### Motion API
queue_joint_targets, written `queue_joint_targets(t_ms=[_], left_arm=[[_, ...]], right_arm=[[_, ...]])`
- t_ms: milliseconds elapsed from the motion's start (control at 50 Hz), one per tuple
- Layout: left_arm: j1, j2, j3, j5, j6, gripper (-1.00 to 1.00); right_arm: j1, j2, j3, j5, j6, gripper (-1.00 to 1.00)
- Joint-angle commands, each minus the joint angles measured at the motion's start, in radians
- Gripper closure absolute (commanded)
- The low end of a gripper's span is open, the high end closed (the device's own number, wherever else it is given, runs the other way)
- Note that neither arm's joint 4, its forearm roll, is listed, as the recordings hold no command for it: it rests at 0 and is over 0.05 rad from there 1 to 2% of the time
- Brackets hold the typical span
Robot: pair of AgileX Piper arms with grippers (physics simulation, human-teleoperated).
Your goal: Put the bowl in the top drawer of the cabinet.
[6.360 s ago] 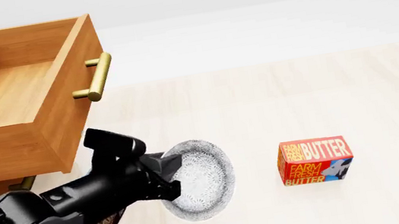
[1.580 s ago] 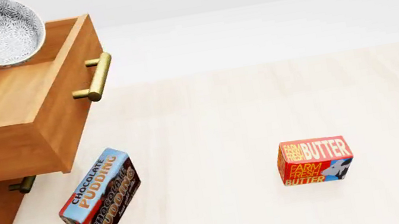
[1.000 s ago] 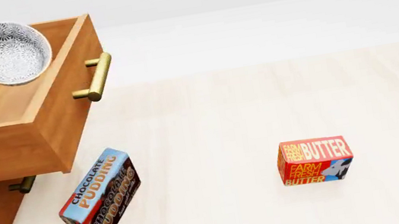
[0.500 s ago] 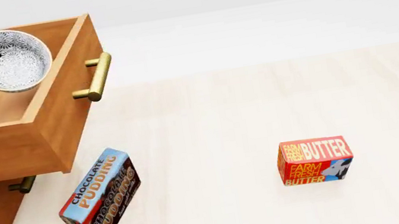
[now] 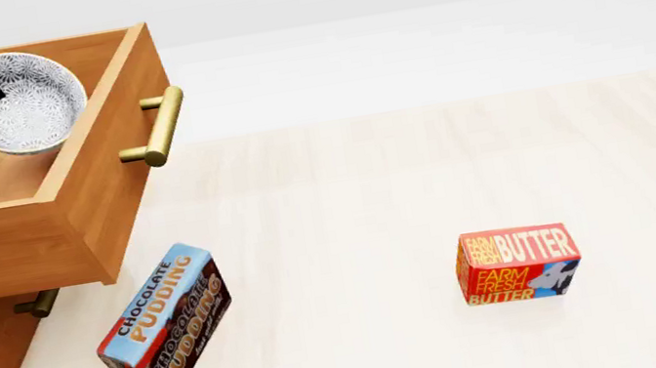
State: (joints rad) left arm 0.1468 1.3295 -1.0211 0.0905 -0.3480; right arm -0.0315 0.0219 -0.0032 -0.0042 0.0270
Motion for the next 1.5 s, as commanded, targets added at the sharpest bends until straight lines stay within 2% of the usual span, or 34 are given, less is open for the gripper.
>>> queue_joint_targets(t_ms=[20, 40, 440, 460, 480, 500, 640, 980, 1500], left_arm=[[0.032, 0.03, 0.01, 0.002, 0.01, 1.0], [0.027, 0.032, 0.009, 0.002, 0.006, -1.0], [0.048, 0.006, 0.006, 0.009, 0.025, -1.0], [0.045, 0.003, 0.005, 0.011, 0.018, -1.0], [0.032, -0.013, 0.004, 0.006, 0.044, -1.0], [0.032, -0.014, 0.004, 0.011, 0.026, -1.0], [0.031, -0.029, 0.002, 0.014, 0.029, -1.0], [-0.006, -0.113, -0.002, 0.045, 0.068, -1.0], [-0.06, -0.228, 0.008, 0.102, 0.069, -1.0]], right_arm=[[0.0, 0.0, 0.0, 0.0, 0.0, -1.0], [0.0, 0.0, 0.0, 0.0, 0.0, -1.0], [0.0, 0.0, 0.0, 0.0, 0.0, -1.0], [0.0, 0.0, 0.0, 0.0, 0.0, -1.0], [0.0, 0.0, 0.0, 0.0, 0.0, -1.0], [0.0, 0.0, 0.0, 0.0, 0.0, -1.0], [0.0, 0.0, 0.0, 0.0, 0.0, -1.0], [0.0, 0.0, 0.0, 0.0, 0.0, -1.0], [0.0, 0.001, 0.0, 0.0, 0.0, -1.0]])
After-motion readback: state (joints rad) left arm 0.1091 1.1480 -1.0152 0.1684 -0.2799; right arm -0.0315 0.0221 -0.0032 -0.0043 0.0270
